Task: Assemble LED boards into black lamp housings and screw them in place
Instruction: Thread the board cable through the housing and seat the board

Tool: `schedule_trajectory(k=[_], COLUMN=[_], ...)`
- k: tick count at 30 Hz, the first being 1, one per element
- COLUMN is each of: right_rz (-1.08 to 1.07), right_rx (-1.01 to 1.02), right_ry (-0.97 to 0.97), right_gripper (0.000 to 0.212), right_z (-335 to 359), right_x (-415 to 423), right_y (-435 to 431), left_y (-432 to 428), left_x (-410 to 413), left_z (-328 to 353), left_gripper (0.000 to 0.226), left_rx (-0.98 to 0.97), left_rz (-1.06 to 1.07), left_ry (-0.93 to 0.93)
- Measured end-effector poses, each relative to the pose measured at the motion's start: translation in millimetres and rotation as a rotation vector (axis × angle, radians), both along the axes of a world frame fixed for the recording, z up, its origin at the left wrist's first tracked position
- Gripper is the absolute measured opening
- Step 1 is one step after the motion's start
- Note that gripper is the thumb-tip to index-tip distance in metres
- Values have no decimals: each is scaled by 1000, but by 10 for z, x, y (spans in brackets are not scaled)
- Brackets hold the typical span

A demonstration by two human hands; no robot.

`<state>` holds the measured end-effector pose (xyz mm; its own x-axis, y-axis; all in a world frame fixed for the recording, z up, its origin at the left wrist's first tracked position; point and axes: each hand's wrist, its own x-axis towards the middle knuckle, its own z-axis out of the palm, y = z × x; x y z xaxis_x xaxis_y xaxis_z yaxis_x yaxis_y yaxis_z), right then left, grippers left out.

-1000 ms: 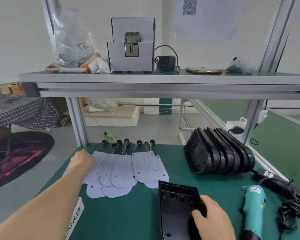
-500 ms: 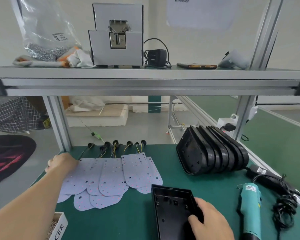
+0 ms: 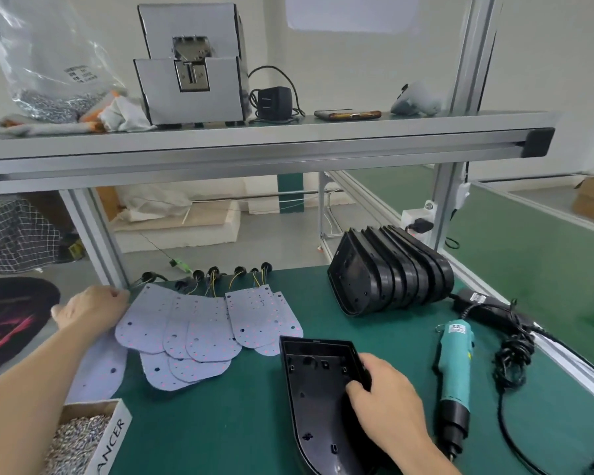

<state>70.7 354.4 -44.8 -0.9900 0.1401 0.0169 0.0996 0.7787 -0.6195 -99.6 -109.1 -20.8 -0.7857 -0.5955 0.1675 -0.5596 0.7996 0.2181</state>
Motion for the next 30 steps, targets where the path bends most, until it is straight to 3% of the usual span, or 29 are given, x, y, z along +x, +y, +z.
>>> schedule_trajectory(k=[6,13,18,22,30], right_rz=[5,10,7,18,25], right_rx=[-17,-50,-81,-160,-314], right_ry=[10,-13,-57,-132,-221], right_gripper=[32,30,28,27,21], right_z=[-14,-21,45,143,252], right_x=[-10,-18,1,76,423], right_y=[15,34,45,66,169], left_y=[-84,331,706,1084,2051], left_x=[69,263,625,931,1772], left_z=[253,957,1480,1812,2301], left_gripper=[63,38,37,39,48], left_rx=[-154,149,422,591,505], left_rz=[30,-48,-251,-464,-901], left_ry=[83,418,717,840,955])
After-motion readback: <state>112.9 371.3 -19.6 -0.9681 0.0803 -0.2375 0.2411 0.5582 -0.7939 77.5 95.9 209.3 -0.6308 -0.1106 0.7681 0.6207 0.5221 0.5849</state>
